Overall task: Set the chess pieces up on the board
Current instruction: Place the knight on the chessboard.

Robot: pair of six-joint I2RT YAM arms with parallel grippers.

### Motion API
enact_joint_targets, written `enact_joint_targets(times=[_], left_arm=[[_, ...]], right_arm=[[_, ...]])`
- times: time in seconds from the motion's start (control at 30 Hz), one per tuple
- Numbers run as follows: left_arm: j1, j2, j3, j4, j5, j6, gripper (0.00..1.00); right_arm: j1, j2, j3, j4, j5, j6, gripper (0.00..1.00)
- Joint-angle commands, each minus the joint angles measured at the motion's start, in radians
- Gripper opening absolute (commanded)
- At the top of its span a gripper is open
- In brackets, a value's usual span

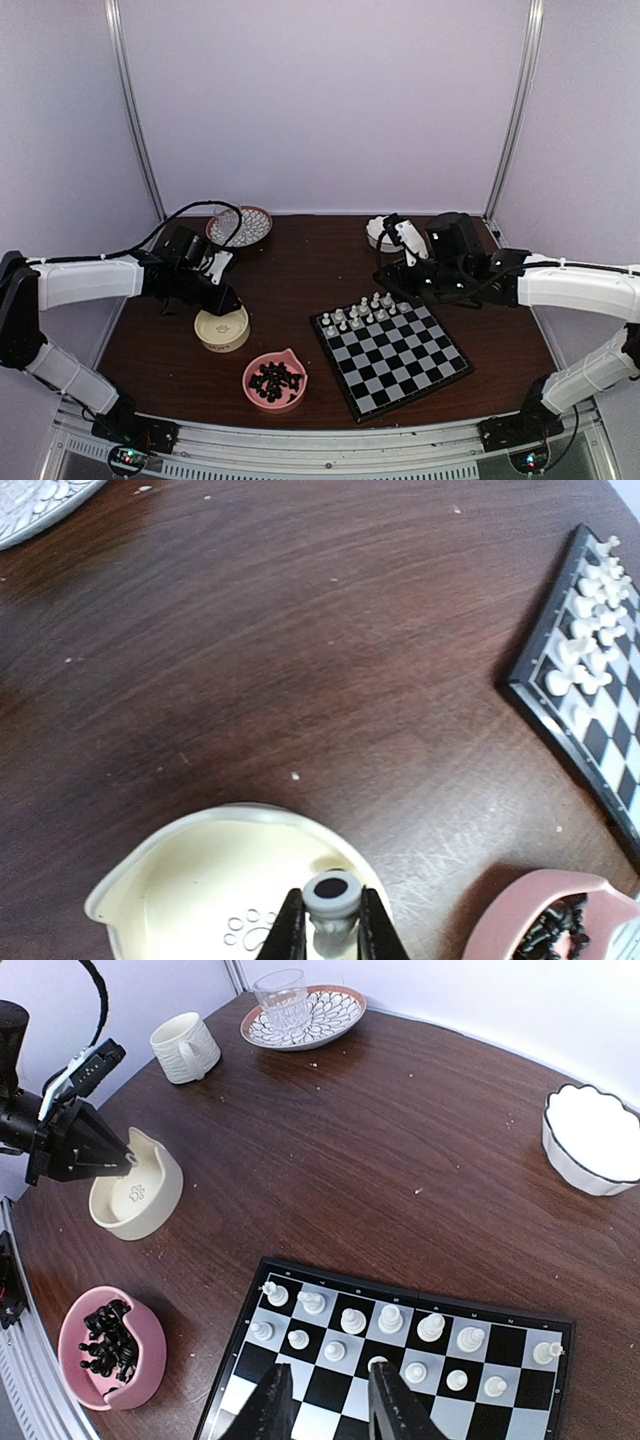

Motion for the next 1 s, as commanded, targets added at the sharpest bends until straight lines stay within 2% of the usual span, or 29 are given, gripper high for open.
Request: enact_joint_targets(times=[0.0,0.13,0.3,0.5,0.67,0.97], left_arm=[[-0.045,-0.024,0.002,0.036,0.104,-0.05,0.07],[-0.16,0.001,0.06,0.003,0.1,-0.1,0.07],[-0.344,0.044,0.138,-0.008,0.024,-0.161,0.08],[-0.518,0.207,0.285,-0.021,-0.028,-0.192,0.09],[-0.6,0.368,0.42,-0.033,-0.054,-0.188,0.09],[-0.641,0.585,0.598,-0.026,-0.008,-0.193,0.09]], right_arm=[[0.005,-0.071,-0.039,0.059,-0.005,0.002,0.29],[0.006,-0.166,-0.105,0.054,0.008,0.02,0.29],[0.005,-0.312,-0.235,0.044,0.078,0.015,0.29],[0.005,-0.432,-0.373,0.07,0.161,0.016,0.3],[0.006,-0.508,-0.442,0.105,0.202,0.028,0.31],[0.005,-0.512,-0.489,0.131,0.195,0.0,0.34]])
